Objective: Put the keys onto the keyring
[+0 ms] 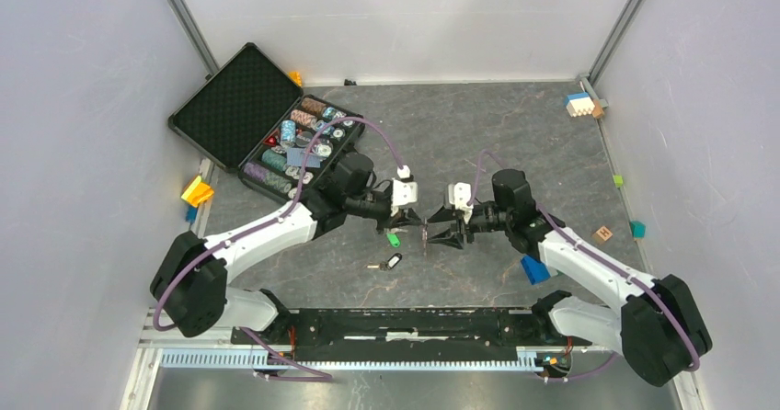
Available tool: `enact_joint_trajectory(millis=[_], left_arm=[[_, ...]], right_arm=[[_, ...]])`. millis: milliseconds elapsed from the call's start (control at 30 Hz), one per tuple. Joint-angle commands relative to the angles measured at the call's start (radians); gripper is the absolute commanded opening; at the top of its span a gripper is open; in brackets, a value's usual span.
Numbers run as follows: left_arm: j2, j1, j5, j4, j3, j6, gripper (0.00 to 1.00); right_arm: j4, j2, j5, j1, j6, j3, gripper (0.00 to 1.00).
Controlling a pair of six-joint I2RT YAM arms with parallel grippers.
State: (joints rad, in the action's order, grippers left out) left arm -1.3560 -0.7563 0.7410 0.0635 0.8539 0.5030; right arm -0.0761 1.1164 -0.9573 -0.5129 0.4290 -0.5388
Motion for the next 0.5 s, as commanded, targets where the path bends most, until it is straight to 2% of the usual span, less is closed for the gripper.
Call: enact_joint_trajectory(millis=[0,133,267,467], left_arm=[[0.050,0.025,0.088,-0.149,-0.001,-0.183,0.02],[0.067,0.025,0.104,-0.241,-0.035,-0.291,0.02],[0.072,0.026,0.113,-0.295,-0.054,-0.334,0.02],[0.072,0.026,0.108,-0.330,-0.075,-0.358,0.02]], right_arm=[[0.001,-0.048,0.019,0.005,0.029,-0.047,0.53],[-0.001,-0.060,0.020,0.007,0.033,-0.048,0.52],[-0.001,-0.067,0.024,0.009,0.033,-0.049,0.50],[-0.007,-0.073,0.037,0.015,0.025,-0.049,0.36]])
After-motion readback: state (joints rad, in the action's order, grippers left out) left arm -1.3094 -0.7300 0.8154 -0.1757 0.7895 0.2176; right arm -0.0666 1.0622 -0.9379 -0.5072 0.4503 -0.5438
